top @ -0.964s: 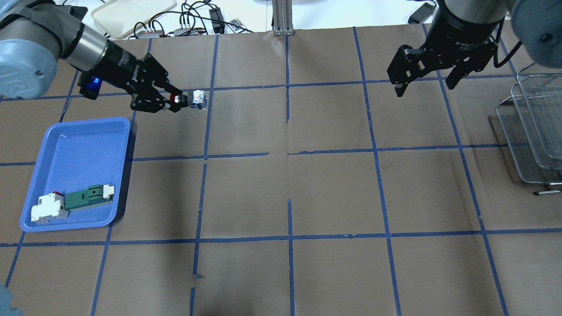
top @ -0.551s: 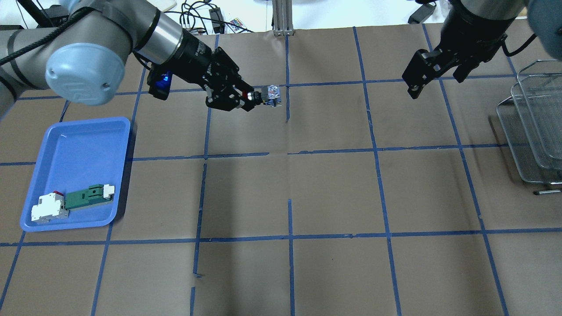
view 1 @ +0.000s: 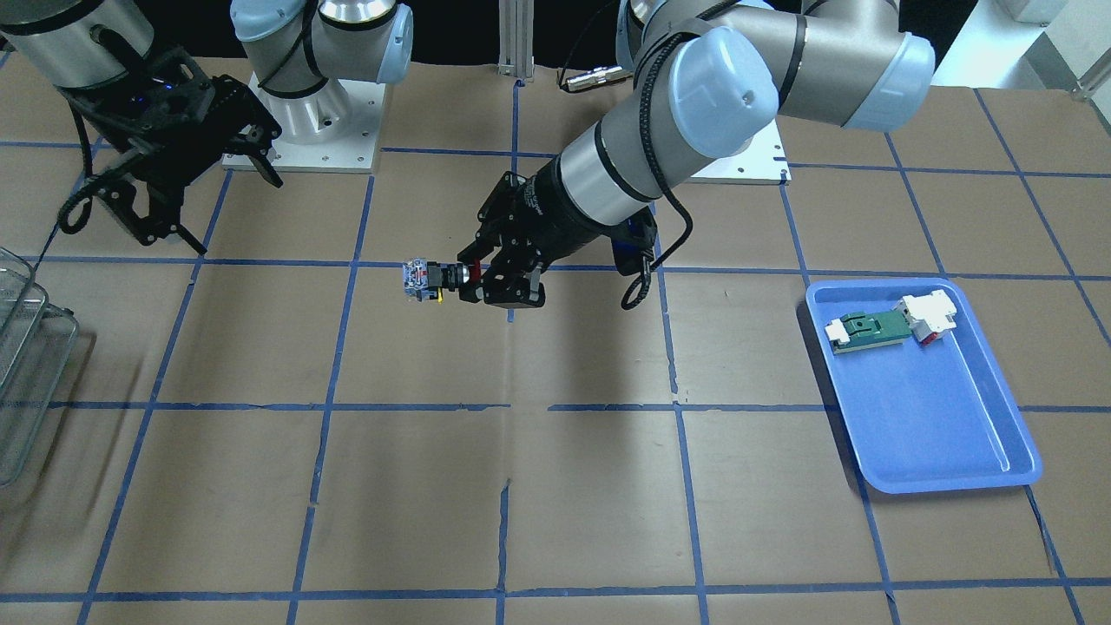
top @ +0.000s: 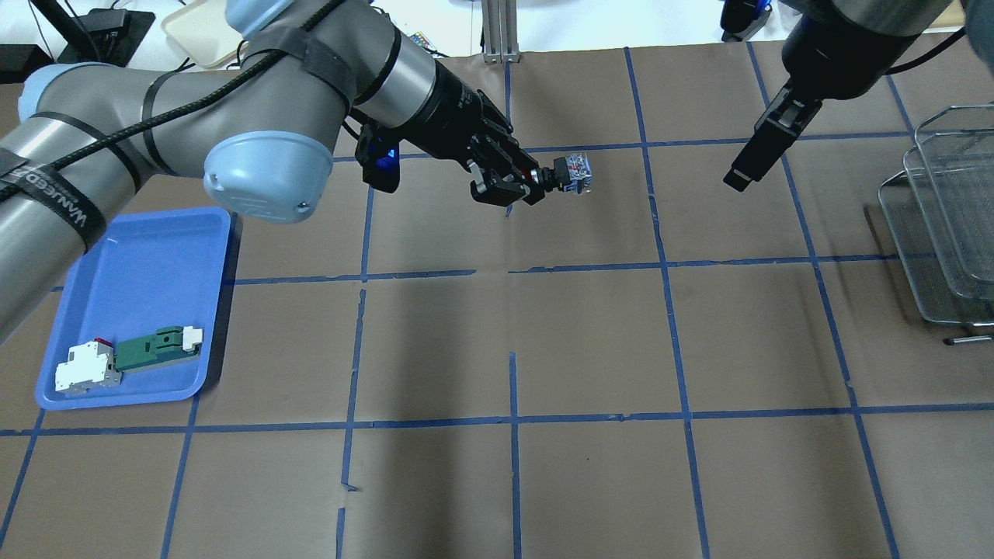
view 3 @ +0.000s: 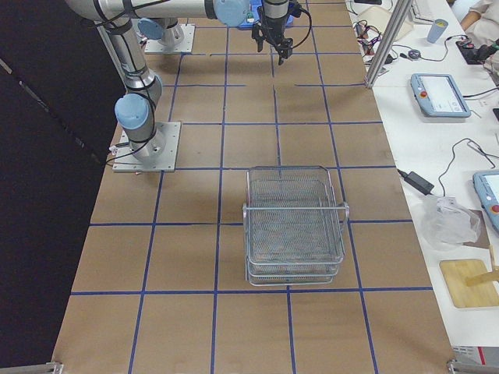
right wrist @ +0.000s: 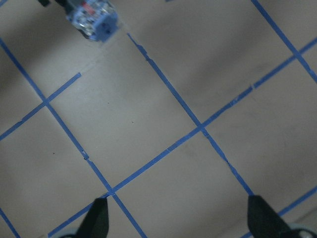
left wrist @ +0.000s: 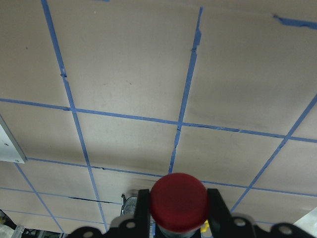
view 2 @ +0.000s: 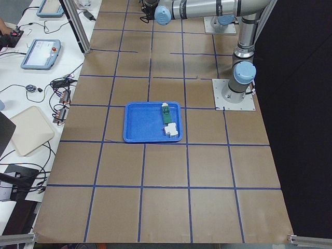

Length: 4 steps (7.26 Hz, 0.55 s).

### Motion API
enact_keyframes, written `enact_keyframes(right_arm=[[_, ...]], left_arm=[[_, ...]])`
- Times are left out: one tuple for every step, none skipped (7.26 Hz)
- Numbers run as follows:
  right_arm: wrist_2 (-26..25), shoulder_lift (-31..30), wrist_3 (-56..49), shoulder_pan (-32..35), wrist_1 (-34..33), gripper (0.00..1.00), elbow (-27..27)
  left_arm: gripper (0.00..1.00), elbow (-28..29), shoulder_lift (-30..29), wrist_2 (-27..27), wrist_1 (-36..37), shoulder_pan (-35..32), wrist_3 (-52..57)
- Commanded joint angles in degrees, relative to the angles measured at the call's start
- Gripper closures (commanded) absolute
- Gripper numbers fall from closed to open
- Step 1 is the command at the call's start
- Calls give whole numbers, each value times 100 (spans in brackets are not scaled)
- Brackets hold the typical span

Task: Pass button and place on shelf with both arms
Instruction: 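Carry the button toward the table center while the right gripper descends to meet it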

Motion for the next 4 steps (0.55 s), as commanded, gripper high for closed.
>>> enact_keyframes(right_arm=[[264,-68,-1926,22,-6,0,166],[587,-16,-2710,39,-58,0,167],[712,-15,-3266,57,-94,0,167],[826,-24,-3307,135,-138,0,167]], left_arm=[[100,67,3,153,161,-349,-491],[100,76,-5,153,422,-420,-710],[100,32,-5,153,529,-482,-791],[100,49,3,153,539,-535,-809]])
